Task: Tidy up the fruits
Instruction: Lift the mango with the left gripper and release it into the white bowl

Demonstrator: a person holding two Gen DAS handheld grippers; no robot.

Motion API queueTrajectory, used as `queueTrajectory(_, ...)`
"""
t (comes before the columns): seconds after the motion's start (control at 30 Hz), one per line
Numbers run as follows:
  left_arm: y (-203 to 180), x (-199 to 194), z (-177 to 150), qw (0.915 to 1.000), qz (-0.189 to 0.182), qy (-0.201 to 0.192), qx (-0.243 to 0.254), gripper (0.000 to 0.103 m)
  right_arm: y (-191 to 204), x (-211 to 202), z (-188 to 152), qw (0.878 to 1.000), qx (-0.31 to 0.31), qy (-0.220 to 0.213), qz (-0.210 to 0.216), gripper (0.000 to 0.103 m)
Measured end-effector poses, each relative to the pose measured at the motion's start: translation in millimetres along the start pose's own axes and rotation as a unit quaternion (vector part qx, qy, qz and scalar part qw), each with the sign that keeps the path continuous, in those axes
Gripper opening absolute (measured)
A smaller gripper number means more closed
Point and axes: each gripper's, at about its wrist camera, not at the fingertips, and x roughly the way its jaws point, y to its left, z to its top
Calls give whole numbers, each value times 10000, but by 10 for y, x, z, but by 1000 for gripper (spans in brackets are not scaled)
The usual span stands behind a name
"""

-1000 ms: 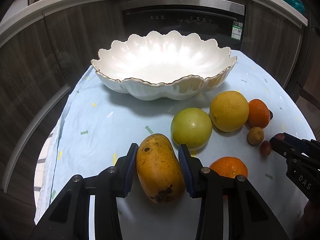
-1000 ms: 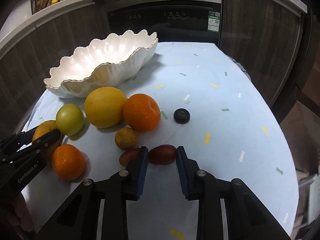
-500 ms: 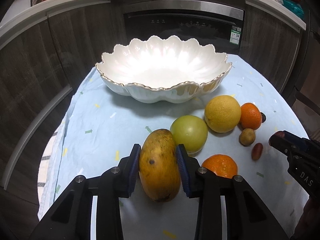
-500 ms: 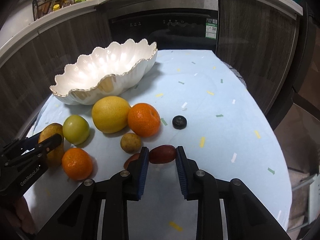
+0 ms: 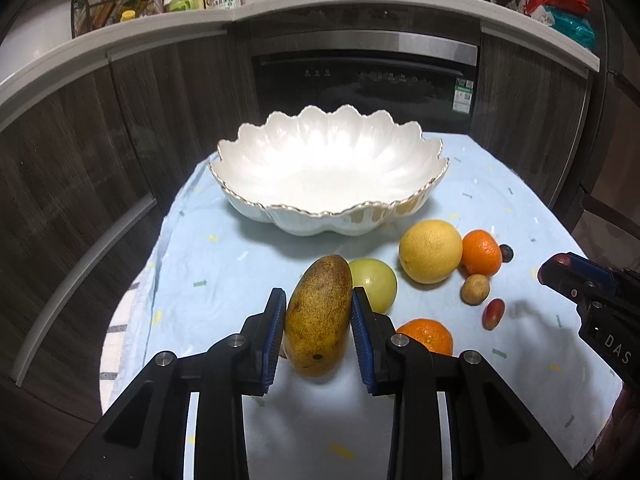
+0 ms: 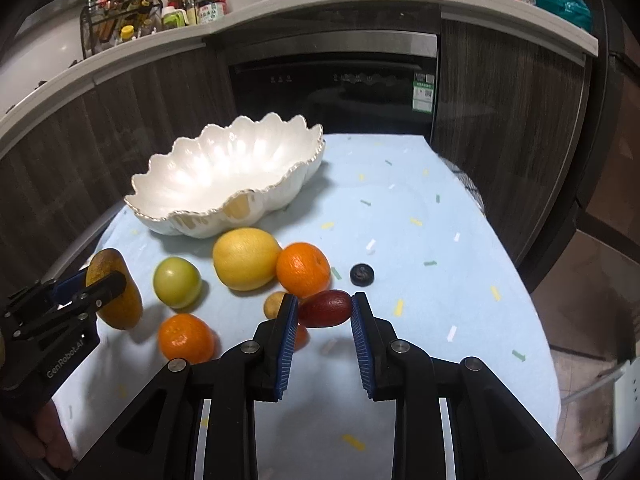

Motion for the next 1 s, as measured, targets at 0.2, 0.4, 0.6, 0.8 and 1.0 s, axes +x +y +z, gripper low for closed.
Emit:
queueTrajectory(0.2, 27, -117, 57, 9999, 13, -162, -4, 32, 41, -101, 52, 9999, -40, -132, 42, 28)
queueTrajectory(0.4, 61, -205, 163, 9994, 29, -336, 9, 32, 94, -132, 114, 9997, -88, -210, 118, 27)
queueTrajectory(0.6, 122, -248, 296, 9988, 35, -485, -3, 32, 179, -141, 225, 9991, -111, -337, 235, 27)
queueTrajectory(0.8, 220, -252, 490, 9979, 79, -647, -22, 32, 279, -117, 477, 9975, -174, -573, 376, 26)
queueTrajectory(1.0, 289, -181, 702, 9973, 60, -737, -8, 32, 351, -39, 739, 9957, -244, -755, 481, 25)
